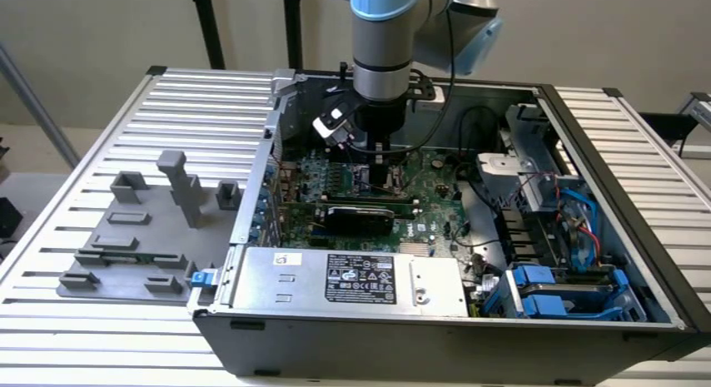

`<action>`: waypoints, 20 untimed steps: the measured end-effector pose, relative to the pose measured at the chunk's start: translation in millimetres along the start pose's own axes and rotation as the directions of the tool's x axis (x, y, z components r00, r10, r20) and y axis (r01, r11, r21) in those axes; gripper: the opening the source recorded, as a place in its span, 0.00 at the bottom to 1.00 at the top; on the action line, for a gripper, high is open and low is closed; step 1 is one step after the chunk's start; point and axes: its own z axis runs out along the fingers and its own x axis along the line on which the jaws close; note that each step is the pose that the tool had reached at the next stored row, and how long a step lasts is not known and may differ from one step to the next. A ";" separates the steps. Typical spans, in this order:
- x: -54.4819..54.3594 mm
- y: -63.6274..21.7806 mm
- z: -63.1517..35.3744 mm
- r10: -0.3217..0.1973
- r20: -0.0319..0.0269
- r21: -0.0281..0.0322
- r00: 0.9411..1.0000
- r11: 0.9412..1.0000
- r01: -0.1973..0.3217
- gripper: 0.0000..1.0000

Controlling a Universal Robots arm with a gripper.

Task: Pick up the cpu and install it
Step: 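Place the cpu into insertion slot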

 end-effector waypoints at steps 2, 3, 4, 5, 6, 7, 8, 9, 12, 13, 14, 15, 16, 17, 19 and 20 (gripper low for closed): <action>0.1 0.0 0.1 0.000 0.001 0.000 1.000 1.000 0.000 0.55; 0.2 0.0 0.2 0.000 0.001 0.000 1.000 1.000 0.000 0.55; 0.5 0.1 0.5 0.000 0.001 -0.001 1.000 1.000 0.000 0.55; 0.6 0.1 0.7 0.000 0.001 -0.001 1.000 1.000 0.000 0.56; 0.6 0.0 0.6 0.000 0.002 -0.001 1.000 1.000 0.000 0.56; 0.5 0.0 0.5 0.000 0.002 0.000 1.000 1.000 0.000 0.56; 0.5 0.0 0.4 0.000 0.003 0.000 1.000 1.000 0.000 0.63; 0.5 0.0 0.4 0.000 0.003 0.000 1.000 1.000 0.000 0.63; 0.5 -0.1 0.4 0.000 0.003 0.000 1.000 1.000 0.000 0.63; 0.6 0.0 0.3 0.000 0.003 0.000 1.000 1.000 0.000 0.63; 0.6 0.0 0.2 0.000 0.003 0.000 1.000 1.000 0.000 0.63; 0.6 0.0 0.0 0.000 0.003 0.000 1.000 1.000 0.000 0.63; 0.6 0.0 -0.1 0.000 0.003 0.000 1.000 1.000 0.000 0.63; 0.6 0.0 -0.3 0.000 0.003 0.000 1.000 1.000 0.000 0.63; 0.5 0.0 -0.6 0.001 0.003 0.000 1.000 1.000 -0.001 0.63; 0.5 -0.1 -0.8 0.001 0.003 0.000 1.000 1.000 -0.001 0.63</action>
